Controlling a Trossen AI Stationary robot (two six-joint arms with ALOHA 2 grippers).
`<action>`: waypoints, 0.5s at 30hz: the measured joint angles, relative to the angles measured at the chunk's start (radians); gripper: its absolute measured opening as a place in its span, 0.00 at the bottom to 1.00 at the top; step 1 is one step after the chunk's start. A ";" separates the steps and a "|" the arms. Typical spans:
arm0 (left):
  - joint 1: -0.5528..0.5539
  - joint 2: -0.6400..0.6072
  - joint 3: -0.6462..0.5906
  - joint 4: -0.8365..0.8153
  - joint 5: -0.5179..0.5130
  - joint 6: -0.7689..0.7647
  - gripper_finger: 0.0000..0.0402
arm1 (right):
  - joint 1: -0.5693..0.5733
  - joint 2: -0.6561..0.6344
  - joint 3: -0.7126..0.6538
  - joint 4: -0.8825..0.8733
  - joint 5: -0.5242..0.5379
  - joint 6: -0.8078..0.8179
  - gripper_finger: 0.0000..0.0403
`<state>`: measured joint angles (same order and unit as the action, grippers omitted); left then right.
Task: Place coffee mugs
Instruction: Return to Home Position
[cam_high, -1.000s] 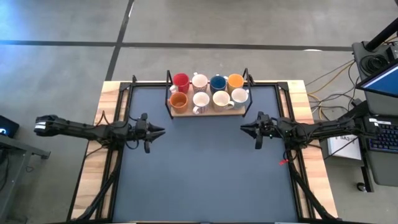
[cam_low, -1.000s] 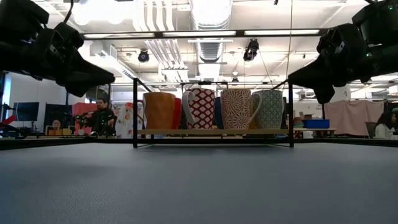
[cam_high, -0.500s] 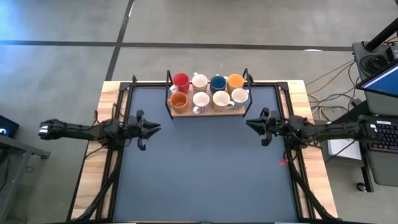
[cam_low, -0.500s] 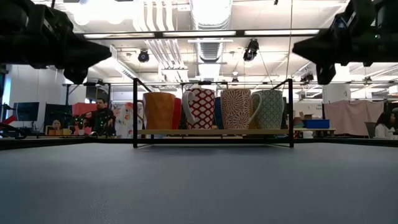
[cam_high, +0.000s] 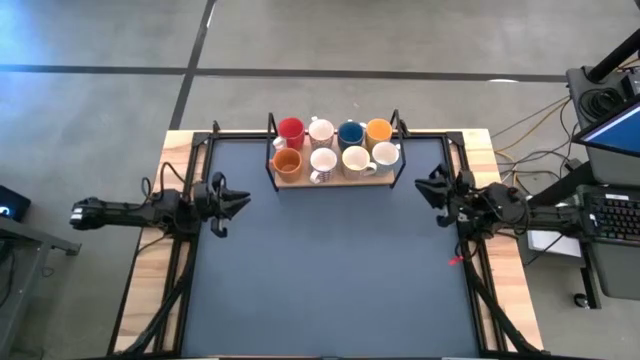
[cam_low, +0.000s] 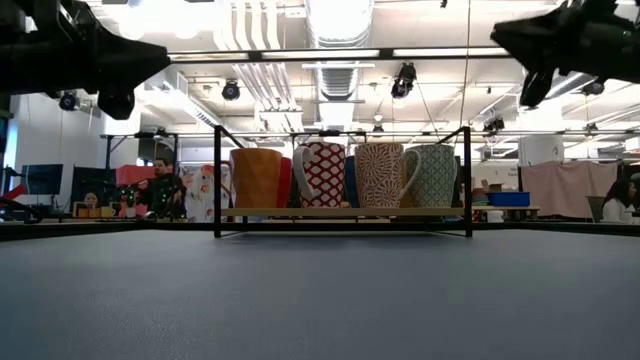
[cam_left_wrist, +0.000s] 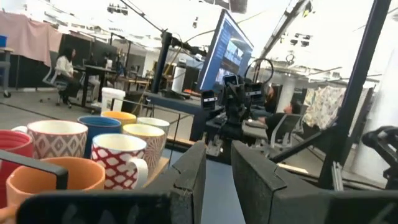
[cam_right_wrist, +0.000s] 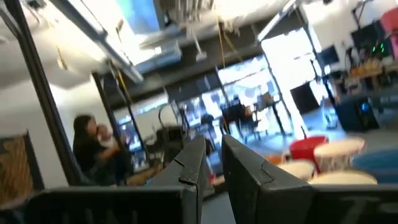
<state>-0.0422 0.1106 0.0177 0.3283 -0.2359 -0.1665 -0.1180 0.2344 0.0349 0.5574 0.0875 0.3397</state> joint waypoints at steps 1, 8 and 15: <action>0.004 -0.004 0.000 0.000 0.000 0.000 0.15 | -0.010 -0.007 0.000 0.003 0.000 0.000 0.11; 0.056 -0.035 -0.006 0.000 0.000 0.000 0.15 | -0.082 -0.049 0.000 0.000 0.000 0.000 0.11; 0.143 -0.066 -0.007 -0.011 0.000 0.000 0.15 | -0.160 -0.095 0.000 -0.002 0.000 0.000 0.11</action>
<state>0.1005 0.0444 0.0106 0.3172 -0.2356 -0.1669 -0.2784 0.1391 0.0353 0.5552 0.0879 0.3400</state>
